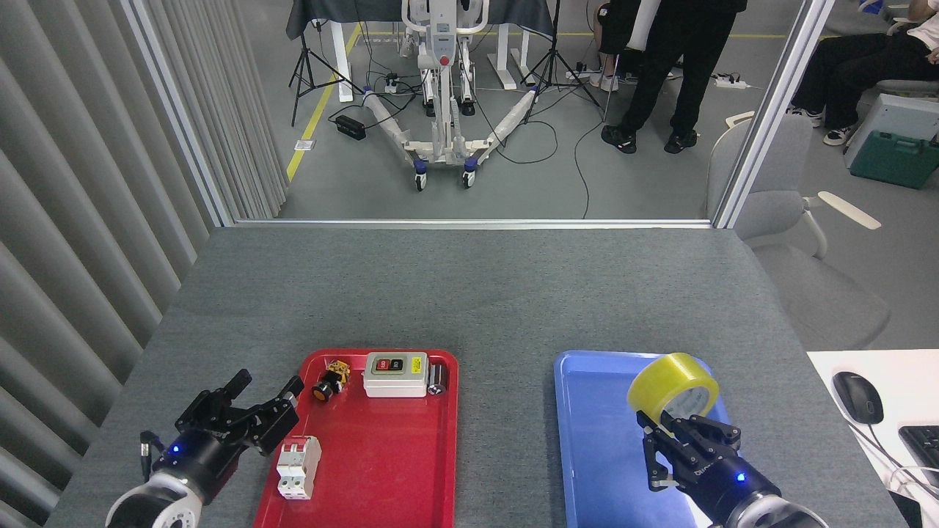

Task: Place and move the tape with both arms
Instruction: 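Lower the tape into the blue tray with the right gripper and release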

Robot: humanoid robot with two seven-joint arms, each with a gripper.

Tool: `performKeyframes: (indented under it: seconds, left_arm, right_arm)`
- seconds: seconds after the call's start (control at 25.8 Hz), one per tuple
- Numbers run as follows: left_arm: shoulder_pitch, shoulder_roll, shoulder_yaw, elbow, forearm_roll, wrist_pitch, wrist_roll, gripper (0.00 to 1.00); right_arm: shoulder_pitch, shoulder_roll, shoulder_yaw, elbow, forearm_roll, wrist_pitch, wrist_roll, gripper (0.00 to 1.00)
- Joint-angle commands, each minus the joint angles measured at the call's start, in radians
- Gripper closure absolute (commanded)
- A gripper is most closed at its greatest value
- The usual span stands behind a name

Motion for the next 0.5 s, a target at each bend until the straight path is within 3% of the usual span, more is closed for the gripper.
performKeyframes:
  seconds: [0.0, 0.08, 0.15, 0.27, 0.39, 0.46]
  left_arm:
    - [0.099, -0.033, -0.018, -0.108, -0.112, 0.278, 0.154, 0.00]
    - [0.114, -0.039, -0.029, -0.108, -0.113, 0.283, 0.200, 0.00]
    - [0.120, -0.038, -0.041, -0.118, -0.115, 0.216, 0.190, 0.00]
    - [0.117, -0.035, -0.020, -0.082, -0.113, 0.133, 0.140, 0.00]
    - [0.111, -0.039, 0.020, -0.052, -0.108, 0.219, 0.014, 0.00]
    - [0.111, -0.036, 0.017, -0.050, -0.105, 0.251, -0.060, 0.00]
  right_arm:
    - [-0.047, -0.001, 0.010, -0.017, -0.065, 0.099, 0.317, 1.00]
    - [-0.067, 0.001, 0.027, -0.027, -0.076, 0.145, 0.432, 1.00]
    - [-0.101, 0.005, 0.053, -0.027, -0.096, 0.183, 0.525, 1.00]
    - [-0.132, 0.010, 0.061, -0.027, -0.180, 0.251, 0.596, 1.00]
    - [-0.181, 0.007, 0.065, -0.026, -0.277, 0.338, 0.740, 1.00]
    - [-0.202, 0.007, 0.087, -0.024, -0.291, 0.395, 0.812, 1.00]
